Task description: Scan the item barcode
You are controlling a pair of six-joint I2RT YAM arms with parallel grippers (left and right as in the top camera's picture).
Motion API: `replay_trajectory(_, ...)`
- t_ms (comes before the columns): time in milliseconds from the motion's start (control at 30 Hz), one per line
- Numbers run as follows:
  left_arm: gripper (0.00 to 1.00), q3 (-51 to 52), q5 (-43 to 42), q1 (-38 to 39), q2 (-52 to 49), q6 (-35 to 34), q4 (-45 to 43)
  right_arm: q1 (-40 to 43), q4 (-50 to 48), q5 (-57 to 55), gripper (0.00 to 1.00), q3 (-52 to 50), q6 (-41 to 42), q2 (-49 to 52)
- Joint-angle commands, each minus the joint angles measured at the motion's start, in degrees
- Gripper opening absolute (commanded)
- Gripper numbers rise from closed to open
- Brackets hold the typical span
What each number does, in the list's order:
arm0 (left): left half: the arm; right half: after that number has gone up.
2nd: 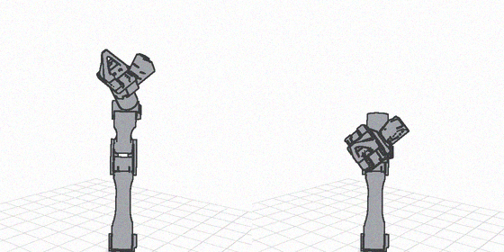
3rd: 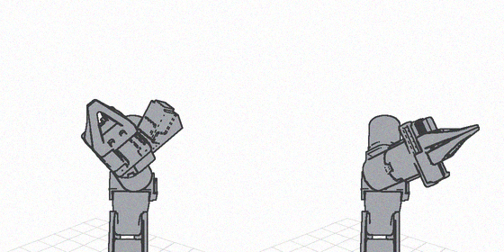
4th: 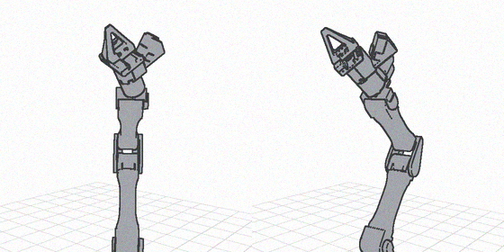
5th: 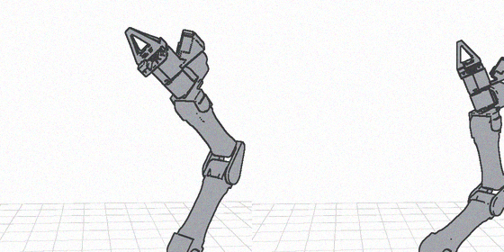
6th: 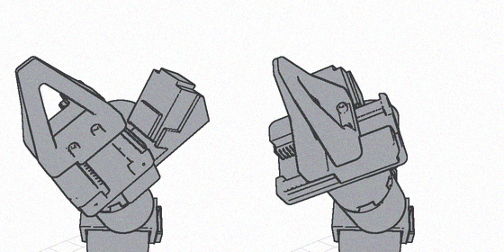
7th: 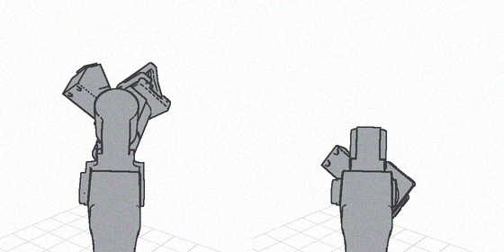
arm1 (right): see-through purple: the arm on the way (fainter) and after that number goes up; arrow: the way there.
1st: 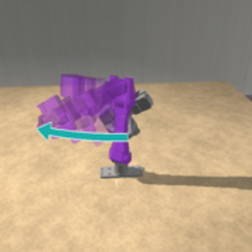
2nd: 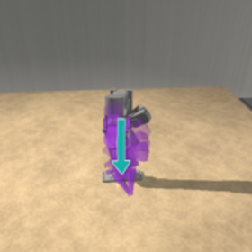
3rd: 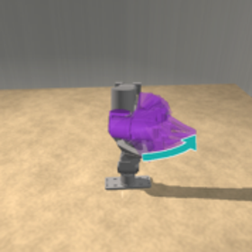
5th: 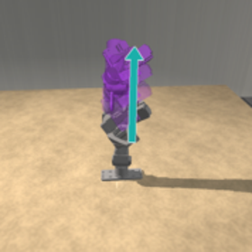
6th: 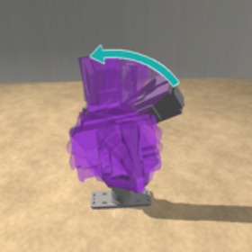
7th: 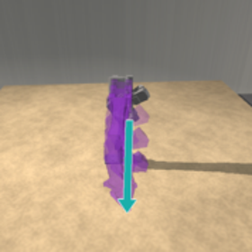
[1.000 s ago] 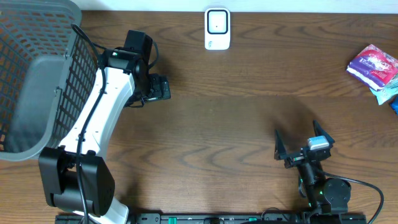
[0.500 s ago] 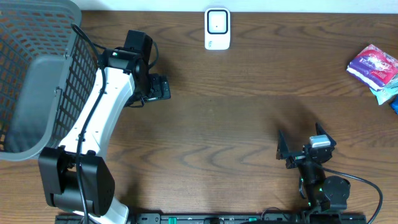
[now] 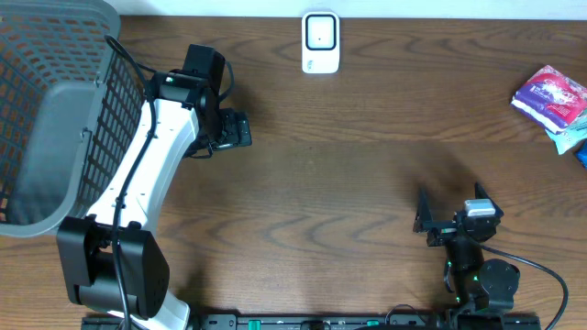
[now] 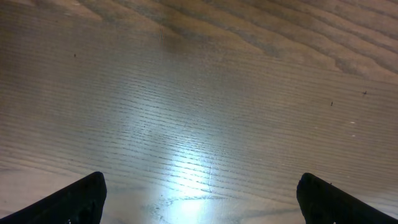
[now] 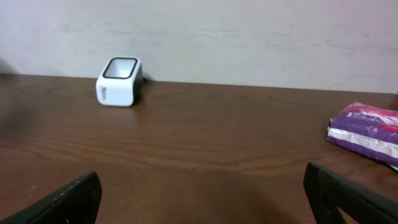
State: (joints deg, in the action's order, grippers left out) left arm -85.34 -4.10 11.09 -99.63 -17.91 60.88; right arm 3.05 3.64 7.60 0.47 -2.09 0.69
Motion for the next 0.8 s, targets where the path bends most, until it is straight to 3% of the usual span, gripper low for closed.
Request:
replay_trajectory(0, 0.98, 0.1, 0.7, 0.0, 0.3, 0.7, 0.1, 0.3, 0.5, -1.9, 0.99, -0.2, 0.2, -0.4)
replay_trajectory(400, 0.98, 0.1, 0.7, 0.0, 0.3, 0.7, 0.1, 0.3, 0.6, -2.5, 0.99, -0.1, -0.7, -0.4)
replay_trajectory(767, 0.98, 0.2, 0.7, 0.0, 0.3, 0.7, 0.2, 0.3, 0.6, -2.3, 0.99, -0.1, 5.3, -0.4)
